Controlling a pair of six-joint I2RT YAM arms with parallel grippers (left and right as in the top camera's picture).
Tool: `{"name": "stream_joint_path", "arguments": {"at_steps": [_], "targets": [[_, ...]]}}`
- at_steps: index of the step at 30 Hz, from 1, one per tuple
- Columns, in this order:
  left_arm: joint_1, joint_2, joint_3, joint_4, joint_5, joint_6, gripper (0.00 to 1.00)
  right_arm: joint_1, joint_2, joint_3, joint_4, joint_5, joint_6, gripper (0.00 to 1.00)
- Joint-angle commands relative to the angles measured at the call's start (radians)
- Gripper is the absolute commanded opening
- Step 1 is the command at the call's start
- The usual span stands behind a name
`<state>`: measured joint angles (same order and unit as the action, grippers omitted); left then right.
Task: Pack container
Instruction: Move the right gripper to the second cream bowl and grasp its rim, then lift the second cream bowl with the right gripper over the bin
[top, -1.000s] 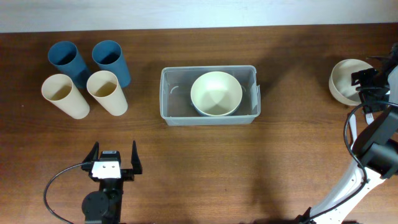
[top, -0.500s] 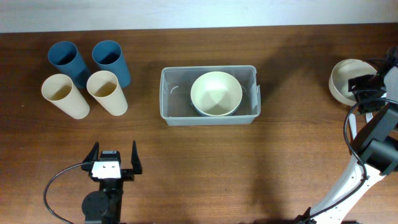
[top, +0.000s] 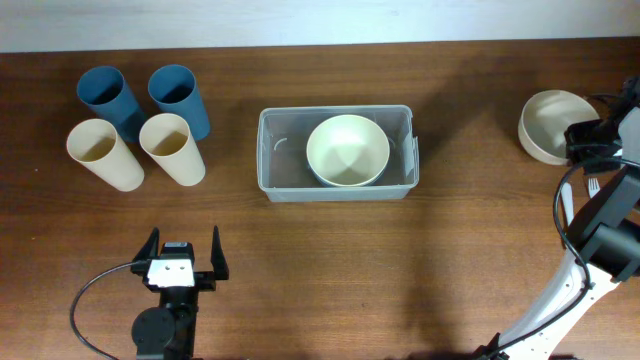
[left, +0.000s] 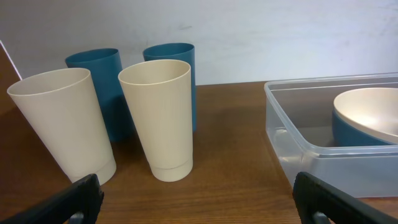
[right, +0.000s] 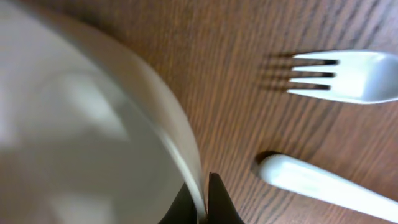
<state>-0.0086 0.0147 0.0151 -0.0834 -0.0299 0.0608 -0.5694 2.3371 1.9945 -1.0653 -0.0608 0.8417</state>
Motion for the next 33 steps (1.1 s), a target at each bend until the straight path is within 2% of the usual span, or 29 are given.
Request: {"name": "stream_joint_path", "arguments": {"at_steps": [1, 8, 13, 15, 18, 21, 25, 33], "targets": [[-0.002, -0.007, -0.006, 0.0, 0.011, 0.012, 1.0, -0.009, -0.007, 0.078, 0.007, -0.079, -0.055, 0.04], [-0.002, -0.007, -0.006, 0.0, 0.011, 0.012, 1.0, 0.005, -0.045, 0.359, -0.069, -0.333, -0.195, 0.04], [-0.002, -0.007, -0.006, 0.0, 0.011, 0.012, 1.0, 0.073, -0.045, 0.625, -0.287, -0.441, -0.32, 0.04], [-0.002, -0.007, -0.006, 0.0, 0.011, 0.012, 1.0, 0.157, -0.045, 0.78, -0.448, -0.451, -0.38, 0.04], [-0.002, -0.007, -0.006, 0.0, 0.011, 0.012, 1.0, 0.24, -0.045, 0.877, -0.564, -0.459, -0.419, 0.04], [-0.002, -0.007, -0.006, 0.0, 0.011, 0.012, 1.0, 0.324, -0.045, 0.923, -0.634, -0.467, -0.433, 0.04], [-0.002, -0.007, -0.006, 0.0, 0.011, 0.012, 0.99, 0.44, -0.047, 0.92, -0.634, -0.539, -0.46, 0.04], [-0.002, -0.007, -0.006, 0.0, 0.011, 0.012, 0.99, 0.628, -0.047, 0.846, -0.634, -0.455, -0.462, 0.04]]}}
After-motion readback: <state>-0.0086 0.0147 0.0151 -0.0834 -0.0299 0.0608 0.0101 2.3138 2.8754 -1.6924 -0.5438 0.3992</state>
